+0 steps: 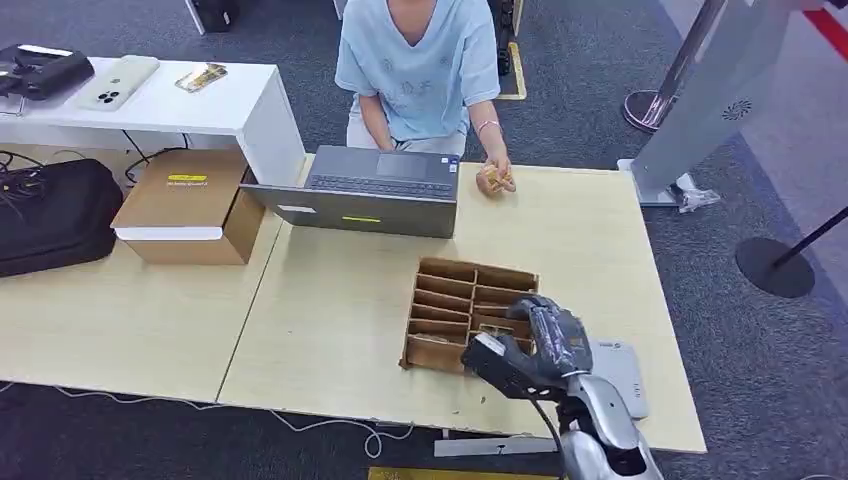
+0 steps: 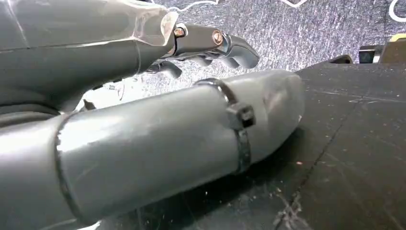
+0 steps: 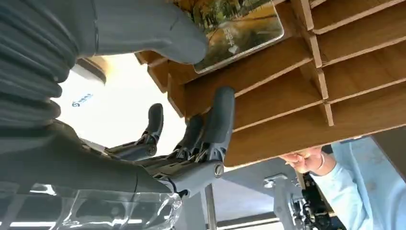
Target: Pass the card to the sensor for recognition and then transmit it.
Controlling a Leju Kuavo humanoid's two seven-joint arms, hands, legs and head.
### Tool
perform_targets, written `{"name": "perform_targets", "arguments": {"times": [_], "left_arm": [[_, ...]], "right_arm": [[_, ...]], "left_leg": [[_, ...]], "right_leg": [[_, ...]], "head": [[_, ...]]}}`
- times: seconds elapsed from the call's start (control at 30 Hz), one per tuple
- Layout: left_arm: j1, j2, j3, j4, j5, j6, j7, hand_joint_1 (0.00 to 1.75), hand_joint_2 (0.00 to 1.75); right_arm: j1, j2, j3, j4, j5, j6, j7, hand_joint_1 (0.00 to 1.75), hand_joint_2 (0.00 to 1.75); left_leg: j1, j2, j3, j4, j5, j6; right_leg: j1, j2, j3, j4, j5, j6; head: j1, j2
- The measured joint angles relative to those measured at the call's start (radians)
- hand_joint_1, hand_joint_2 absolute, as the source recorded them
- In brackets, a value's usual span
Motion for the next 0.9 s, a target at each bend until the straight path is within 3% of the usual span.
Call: {"name": "perform_targets", "arguments": {"times": [0.2, 0.33, 0.5, 0.9], "left_arm": [[0.0, 0.0, 0.002, 0.0, -0.001, 0.0, 0.0, 0.0, 0.0], [0.0, 0.0, 0.006, 0.0, -0.002, 0.0, -0.001, 0.0, 0.0], [0.001, 0.0, 0.007, 0.0, -0.002, 0.003, -0.002, 0.0, 0.0], [0.001, 0.0, 0.007, 0.0, -0.002, 0.003, -0.002, 0.0, 0.0]], "right_arm": [[0.006, -0.001, -0.003, -0.008, 0.0, -0.002, 0.003, 1.1, 1.75], [0.011, -0.002, -0.006, -0.016, 0.0, -0.002, 0.003, 0.91, 1.75], [0.024, -0.005, -0.009, -0.025, 0.0, -0.002, 0.003, 0.79, 1.75], [0.053, -0.008, -0.024, -0.053, 0.0, -0.003, 0.004, 0.75, 1.75]], "left_leg": [[0.0, 0.0, 0.0, 0.0, 0.0, 0.0], [0.0, 0.0, 0.0, 0.0, 0.0, 0.0], [0.0, 0.0, 0.0, 0.0, 0.0, 0.0], [0.0, 0.0, 0.0, 0.0, 0.0, 0.0]], "right_leg": [[0.0, 0.0, 0.0, 0.0, 0.0, 0.0], [0.0, 0.0, 0.0, 0.0, 0.0, 0.0], [0.0, 0.0, 0.0, 0.0, 0.0, 0.0], [0.0, 0.0, 0.0, 0.0, 0.0, 0.0]], "head": [[0.0, 0.0], [0.0, 0.0], [0.0, 0.0], [0.0, 0.0]]}}
